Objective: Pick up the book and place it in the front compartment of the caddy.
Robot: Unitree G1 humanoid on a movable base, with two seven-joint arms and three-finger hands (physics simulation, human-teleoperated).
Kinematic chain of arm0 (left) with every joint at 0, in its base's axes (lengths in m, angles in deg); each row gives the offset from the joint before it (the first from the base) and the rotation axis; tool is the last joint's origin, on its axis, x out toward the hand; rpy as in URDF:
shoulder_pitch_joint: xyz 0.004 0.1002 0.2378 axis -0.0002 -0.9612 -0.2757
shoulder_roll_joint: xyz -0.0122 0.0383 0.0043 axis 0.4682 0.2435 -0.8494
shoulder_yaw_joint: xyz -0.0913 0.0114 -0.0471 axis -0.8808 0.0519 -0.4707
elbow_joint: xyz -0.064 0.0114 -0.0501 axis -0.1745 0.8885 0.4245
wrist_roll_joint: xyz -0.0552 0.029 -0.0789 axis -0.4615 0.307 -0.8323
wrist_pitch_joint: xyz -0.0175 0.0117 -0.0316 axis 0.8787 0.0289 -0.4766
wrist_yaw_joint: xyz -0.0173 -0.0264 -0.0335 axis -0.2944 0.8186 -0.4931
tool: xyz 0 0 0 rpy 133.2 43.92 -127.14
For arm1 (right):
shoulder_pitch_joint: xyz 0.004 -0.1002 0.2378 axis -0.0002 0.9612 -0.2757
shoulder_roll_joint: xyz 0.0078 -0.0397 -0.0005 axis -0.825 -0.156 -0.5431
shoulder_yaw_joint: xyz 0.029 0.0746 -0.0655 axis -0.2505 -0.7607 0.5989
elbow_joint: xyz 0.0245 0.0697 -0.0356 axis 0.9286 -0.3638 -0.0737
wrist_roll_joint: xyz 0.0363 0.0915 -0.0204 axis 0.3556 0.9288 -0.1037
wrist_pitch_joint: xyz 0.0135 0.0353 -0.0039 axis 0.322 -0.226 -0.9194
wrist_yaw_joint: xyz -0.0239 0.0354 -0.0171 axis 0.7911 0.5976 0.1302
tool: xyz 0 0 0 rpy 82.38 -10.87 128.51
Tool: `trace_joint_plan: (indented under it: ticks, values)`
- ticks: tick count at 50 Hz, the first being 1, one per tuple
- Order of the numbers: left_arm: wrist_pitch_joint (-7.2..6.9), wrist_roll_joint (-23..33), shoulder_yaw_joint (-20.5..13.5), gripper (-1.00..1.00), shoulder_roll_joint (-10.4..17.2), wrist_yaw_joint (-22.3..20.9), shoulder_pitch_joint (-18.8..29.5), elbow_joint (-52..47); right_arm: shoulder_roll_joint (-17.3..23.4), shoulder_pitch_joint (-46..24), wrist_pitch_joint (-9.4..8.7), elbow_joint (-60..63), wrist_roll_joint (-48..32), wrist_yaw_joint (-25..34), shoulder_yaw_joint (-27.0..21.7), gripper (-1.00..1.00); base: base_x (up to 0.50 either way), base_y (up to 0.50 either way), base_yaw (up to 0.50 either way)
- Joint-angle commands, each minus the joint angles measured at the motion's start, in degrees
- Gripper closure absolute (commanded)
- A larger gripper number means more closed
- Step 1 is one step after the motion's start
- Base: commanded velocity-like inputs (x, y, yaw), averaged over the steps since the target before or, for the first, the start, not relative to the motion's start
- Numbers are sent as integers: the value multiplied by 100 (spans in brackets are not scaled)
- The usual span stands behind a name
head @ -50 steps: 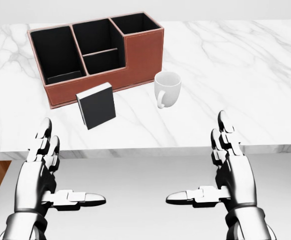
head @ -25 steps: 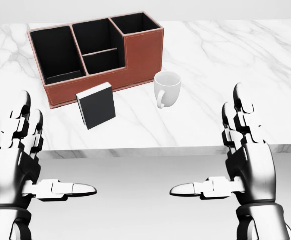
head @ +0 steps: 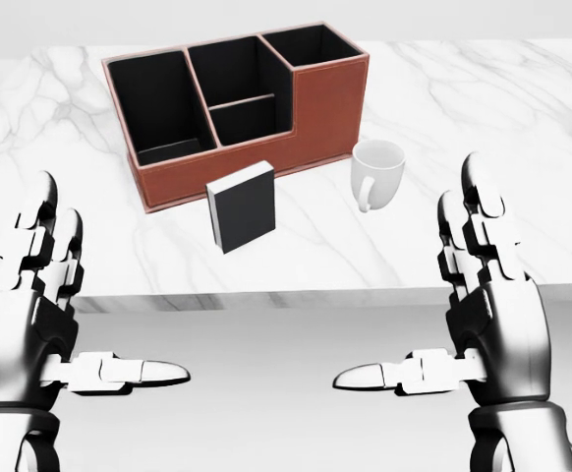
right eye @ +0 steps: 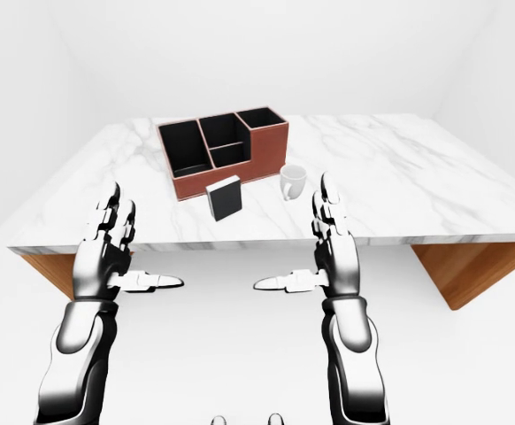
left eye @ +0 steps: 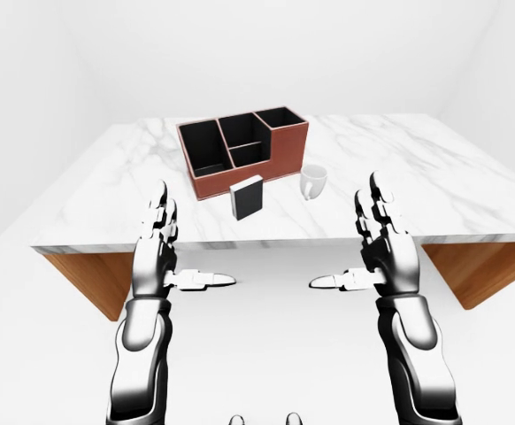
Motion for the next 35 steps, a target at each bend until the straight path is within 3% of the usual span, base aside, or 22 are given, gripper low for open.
trace_joint_plan:
  ticks: [1, 9, 22, 35]
  values:
    - [0, -6, -10, -100, 13, -6, -18, -68, -29, 35, 0, 56, -5, 17, 27, -100, 0, 50, 0]
    - [0, -5, -8, -100, 10, -8, -17, -43, -22, 32, 0, 23, 20, 10, 28, -100, 0, 50, 0]
    - [0, -25, -13, -100, 11, -11, -25, -160, -2, -49, 0, 140, 112, 59, 8, -100, 0, 1, 0]
    - [0, -40, -41, -100, 19, -8, -2, -132, -22, 47, 0, 307, 125, 80, 60, -100, 48, 0, 0]
